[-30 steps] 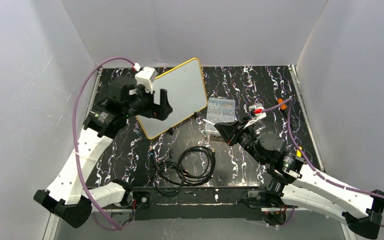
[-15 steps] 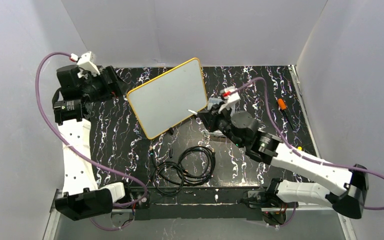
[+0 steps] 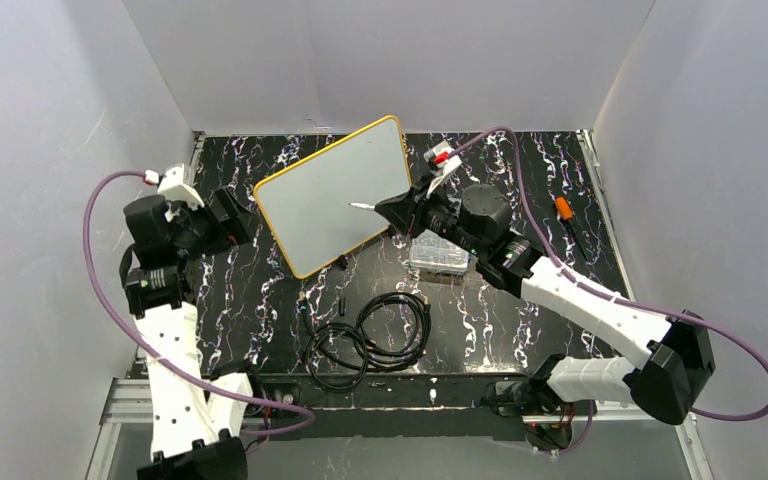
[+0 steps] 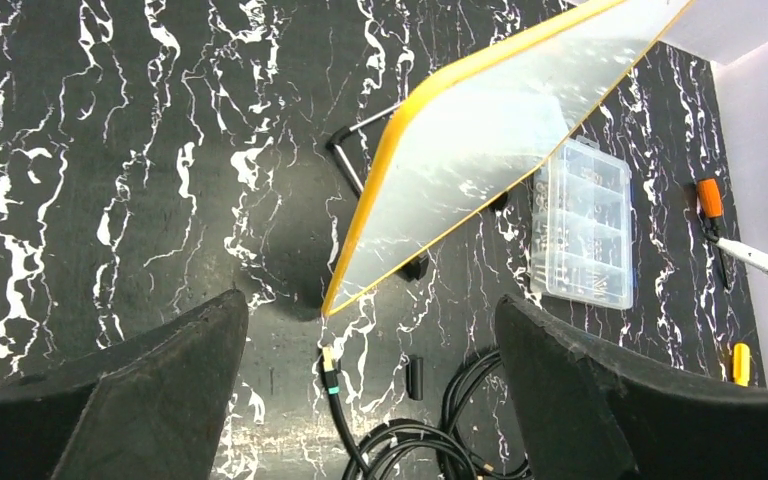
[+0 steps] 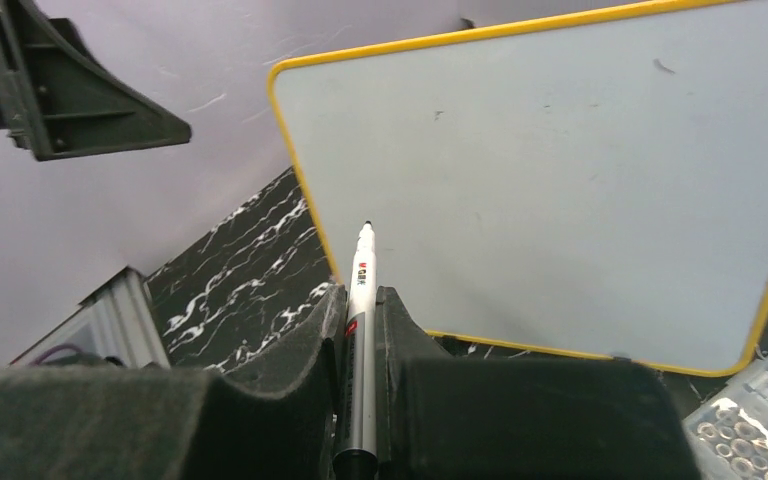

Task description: Write a sentence on the whiteboard

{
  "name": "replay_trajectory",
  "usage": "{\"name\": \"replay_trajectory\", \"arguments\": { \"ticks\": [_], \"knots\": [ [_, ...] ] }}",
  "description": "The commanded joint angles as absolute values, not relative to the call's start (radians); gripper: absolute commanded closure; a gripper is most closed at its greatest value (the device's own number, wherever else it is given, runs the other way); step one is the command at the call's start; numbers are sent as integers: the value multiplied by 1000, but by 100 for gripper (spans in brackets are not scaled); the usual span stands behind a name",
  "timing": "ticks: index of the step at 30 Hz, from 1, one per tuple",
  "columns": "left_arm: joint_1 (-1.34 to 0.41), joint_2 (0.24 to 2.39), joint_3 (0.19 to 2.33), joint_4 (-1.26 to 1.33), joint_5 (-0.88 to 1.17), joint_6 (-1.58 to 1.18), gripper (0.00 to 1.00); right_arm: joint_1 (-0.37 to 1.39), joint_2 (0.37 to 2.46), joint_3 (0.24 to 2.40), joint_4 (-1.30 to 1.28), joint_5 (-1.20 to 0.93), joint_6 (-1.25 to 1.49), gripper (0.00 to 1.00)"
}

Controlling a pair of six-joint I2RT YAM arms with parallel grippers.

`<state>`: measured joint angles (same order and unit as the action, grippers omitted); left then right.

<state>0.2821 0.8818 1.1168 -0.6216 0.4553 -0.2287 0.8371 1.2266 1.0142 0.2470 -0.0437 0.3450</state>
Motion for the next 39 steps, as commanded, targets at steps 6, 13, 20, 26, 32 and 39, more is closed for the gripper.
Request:
{"name": "replay_trajectory", "arguments": {
  "ticks": [6,13,20,26,32,39],
  "knots": [
    [287,815,889,-350,629,-303,16,842,1161,909,453,-138,380,99],
    [285,954,921,-261,676,-257,38,895,1267,986,511,-93,367,99],
    [281,1002,880,-180,702,-218,51,930,1432,1074,618,-80,374,99],
    [264,1056,895,-178,723,-188,59,945,1569,1149,699,-73,377,99],
    [258,1070,896,-186,709,-167,75,965,1663,1218,743,-75,379,99],
    [255,1080,894,-196,689,-142,84,980,1718,1250,781,-52,364,99]
  ]
}}
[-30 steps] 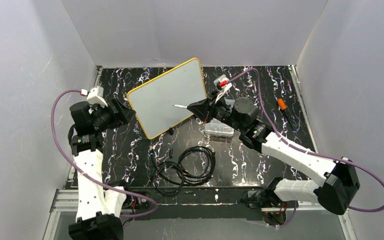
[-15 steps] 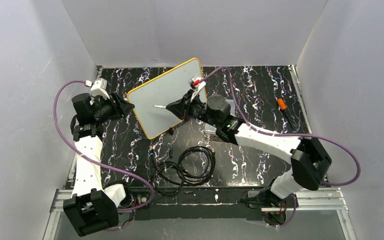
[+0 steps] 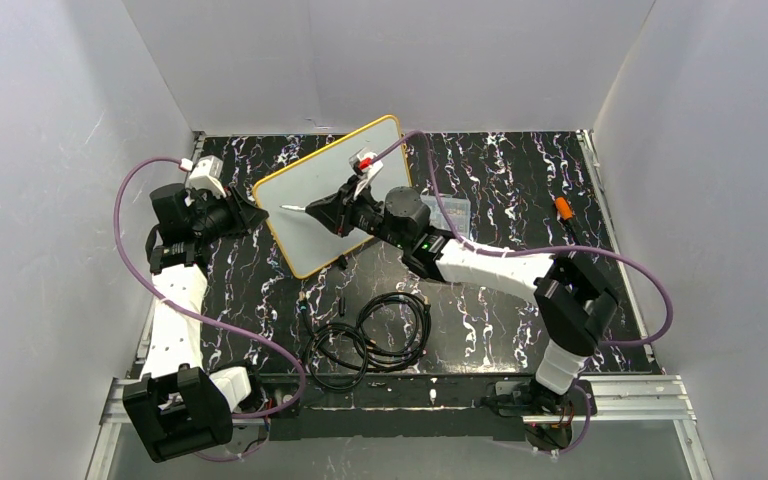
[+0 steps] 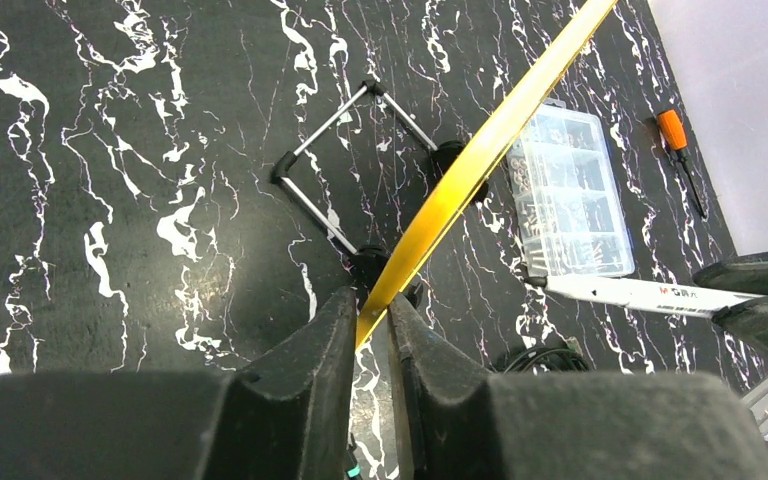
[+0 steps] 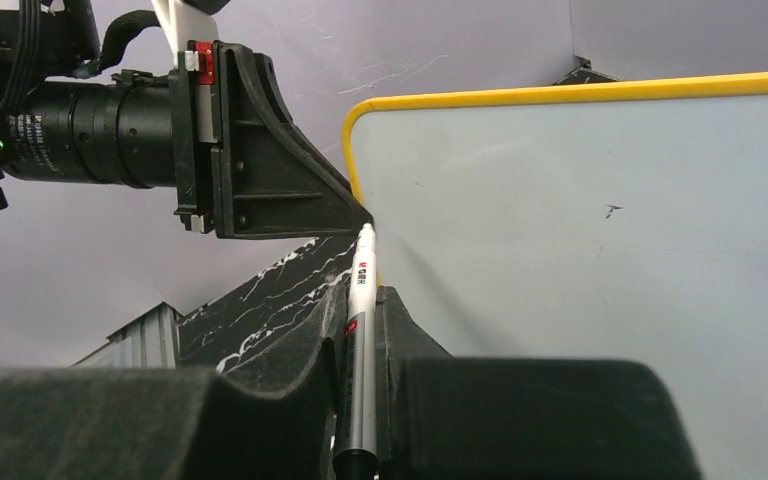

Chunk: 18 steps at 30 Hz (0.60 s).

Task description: Write a sentence on the whiteboard

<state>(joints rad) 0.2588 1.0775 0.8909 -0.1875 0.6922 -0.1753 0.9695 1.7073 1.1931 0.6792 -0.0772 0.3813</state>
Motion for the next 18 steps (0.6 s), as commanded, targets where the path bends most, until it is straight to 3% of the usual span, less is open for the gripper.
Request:
{"name": "replay_trajectory", "arguments": {
  "ticks": [1,12,18],
  "knots": [
    [255,1082,893,-196,687,-139,85,981,1725,1252,787,-48,364,99],
    [242,1066,885,-199,681,-102,100,990,1767,1271,828,17,352,99],
    [232,1055,878,-199,670,-86,100,992,1780,1280,844,34,347,99]
  ]
}}
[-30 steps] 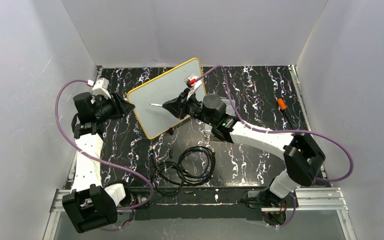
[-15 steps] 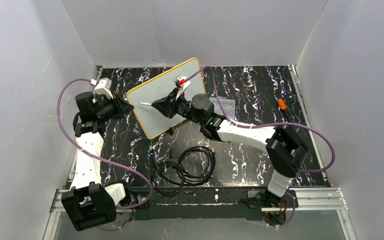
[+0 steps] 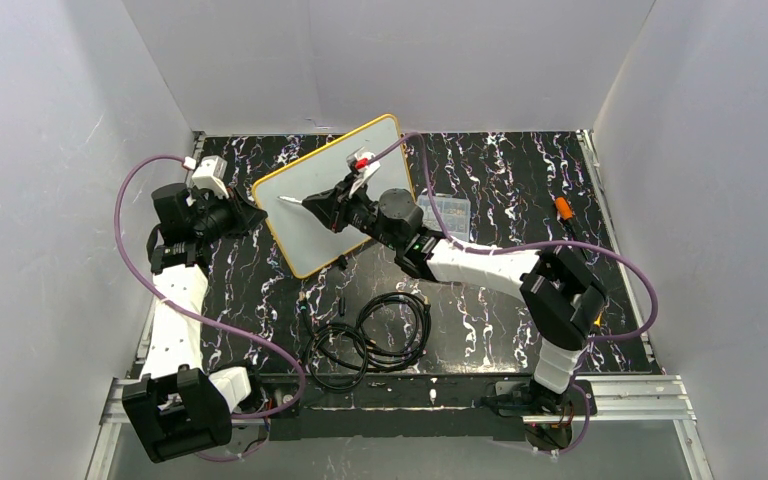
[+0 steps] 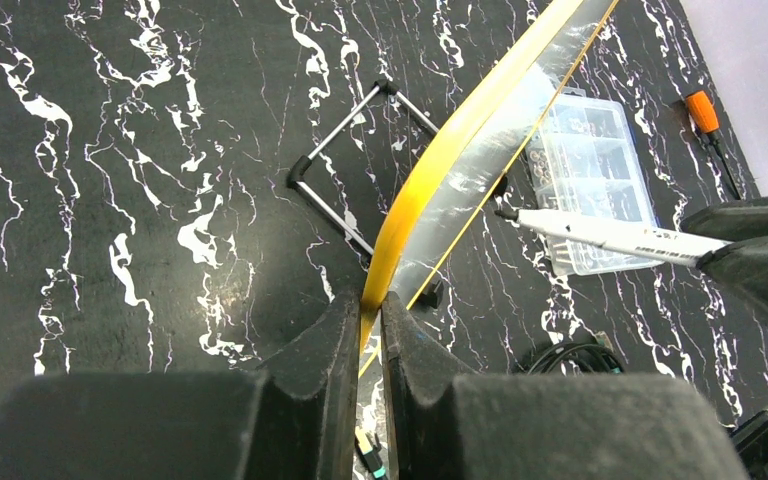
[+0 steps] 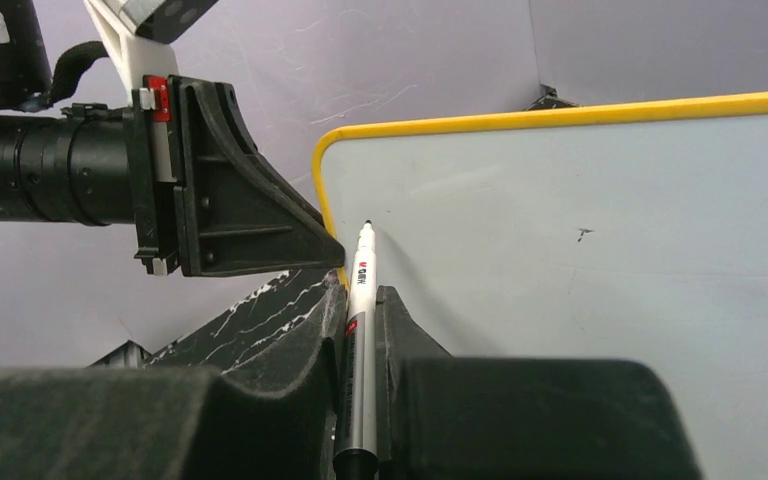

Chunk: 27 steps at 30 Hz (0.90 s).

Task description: Write a sentence on the whiteboard

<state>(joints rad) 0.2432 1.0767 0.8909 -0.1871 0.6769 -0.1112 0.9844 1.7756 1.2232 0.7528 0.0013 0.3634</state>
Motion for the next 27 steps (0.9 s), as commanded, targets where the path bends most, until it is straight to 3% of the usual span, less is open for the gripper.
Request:
{"name": "replay_trajectory", "arguments": {
  "ticks": [1,27],
  "knots": [
    [229,1053,877,-201,667,-82,100,994,1784,1282,845,34,345,99],
    [219,1037,876,-204,657,-73,100,1019,1884,1356,780,51,312,99]
  ]
}}
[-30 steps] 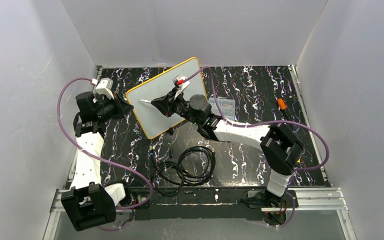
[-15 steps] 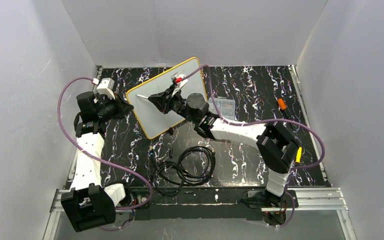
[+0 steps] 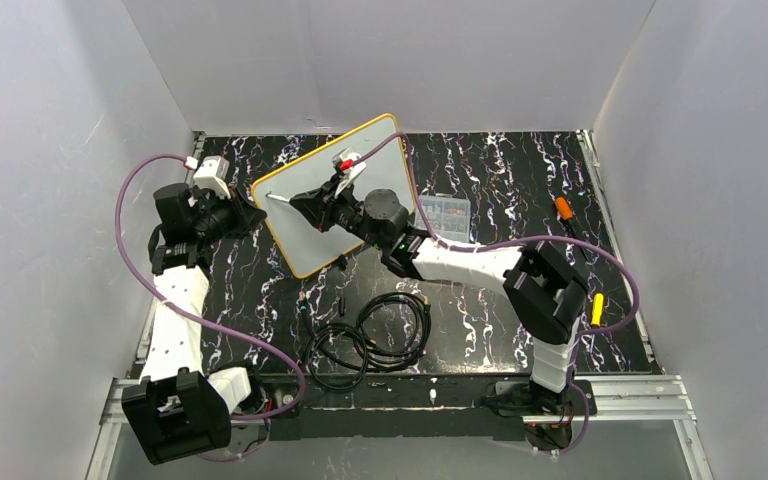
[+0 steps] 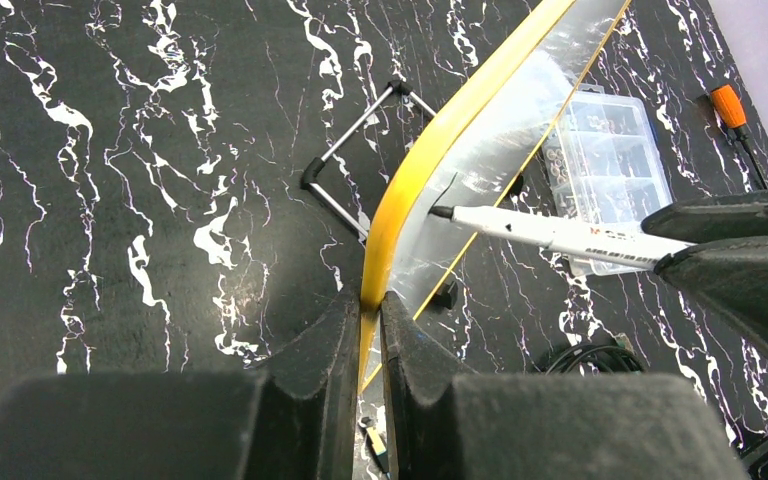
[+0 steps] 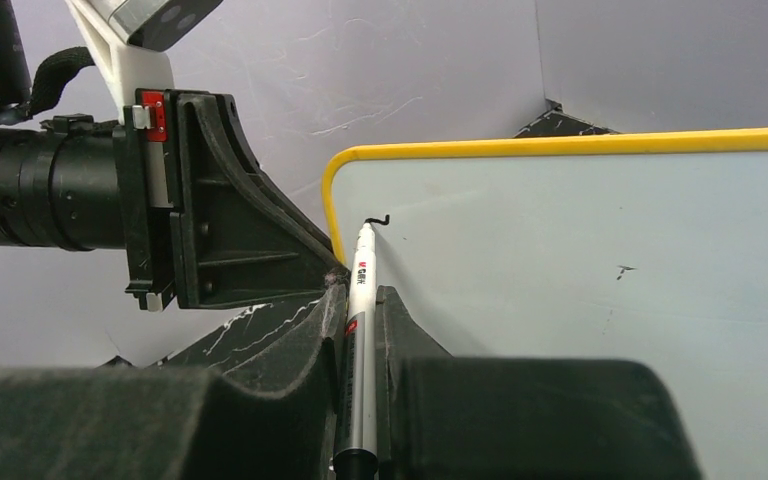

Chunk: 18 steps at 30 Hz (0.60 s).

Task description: Write a sentence on the whiteboard

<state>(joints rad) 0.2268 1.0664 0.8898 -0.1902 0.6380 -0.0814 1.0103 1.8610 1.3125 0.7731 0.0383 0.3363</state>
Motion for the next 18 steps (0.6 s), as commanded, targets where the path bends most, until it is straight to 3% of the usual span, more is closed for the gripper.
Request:
{"name": "replay_trajectory", "arguments": {
  "ticks": [1,18],
  "knots": [
    [220,1038,876,-204,658,-72,100,1022,1884,1350,779,53,312,99],
    [221,1028,874,-204,645,-73,100,1035,1850,1250,744,106,291,99]
  ]
}}
